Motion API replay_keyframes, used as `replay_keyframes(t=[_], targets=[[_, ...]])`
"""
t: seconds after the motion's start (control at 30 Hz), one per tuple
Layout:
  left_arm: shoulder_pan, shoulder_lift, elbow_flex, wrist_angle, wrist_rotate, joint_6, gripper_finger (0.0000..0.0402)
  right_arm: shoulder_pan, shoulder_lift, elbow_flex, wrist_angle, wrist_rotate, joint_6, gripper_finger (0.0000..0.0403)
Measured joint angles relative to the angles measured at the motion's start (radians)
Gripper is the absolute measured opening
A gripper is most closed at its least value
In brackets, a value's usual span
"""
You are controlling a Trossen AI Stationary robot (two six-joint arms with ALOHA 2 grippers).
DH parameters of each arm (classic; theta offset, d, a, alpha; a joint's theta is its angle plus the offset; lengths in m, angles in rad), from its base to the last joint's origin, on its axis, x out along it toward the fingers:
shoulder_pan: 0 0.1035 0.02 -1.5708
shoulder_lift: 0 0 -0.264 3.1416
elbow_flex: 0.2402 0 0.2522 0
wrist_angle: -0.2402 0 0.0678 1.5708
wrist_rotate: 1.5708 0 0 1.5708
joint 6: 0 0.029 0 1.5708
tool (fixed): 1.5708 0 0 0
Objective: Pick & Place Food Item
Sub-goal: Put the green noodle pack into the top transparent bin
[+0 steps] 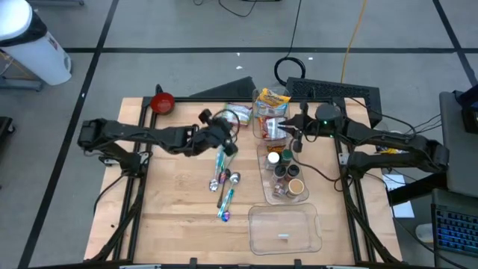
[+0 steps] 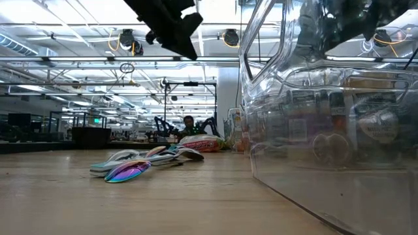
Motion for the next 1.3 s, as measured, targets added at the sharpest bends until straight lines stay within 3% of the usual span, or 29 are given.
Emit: replay_keyframes(t=[0.1,0.27,0.57,0.8,1.07,1.3], targets=[[0.07,0.0,0.0,-0.011,0.045,-0.064,0.0026,0.016,-0.009,0.0,-0.004,0.0,-0.001,0.0049],[0.248,0.009,0.0,-0.025,0.272,-0.165,0.0037,0.019,-0.01,0.0,-0.006,0.0,-0.001,0.0045],[0.506,0.241,0.001,0.001,0.547,-0.235,0.0184,0.019,-0.01,0.0,-0.005,0.0,-0.003,0.0045],[0.574,0.39,0.0,0.066,0.561,-0.277,0.025,0.019,-0.01,0.0,-0.006,0.0,-0.002,0.0045],[0.581,0.411,0.003,0.066,0.621,-0.275,0.0235,0.019,-0.01,0.0,-0.006,0.0,-0.001,0.0045],[0.58,0.411,0.003,0.047,0.667,-0.271,0.0165,0.019,-0.01,0.0,-0.006,0.0,-0.001,0.0045]])
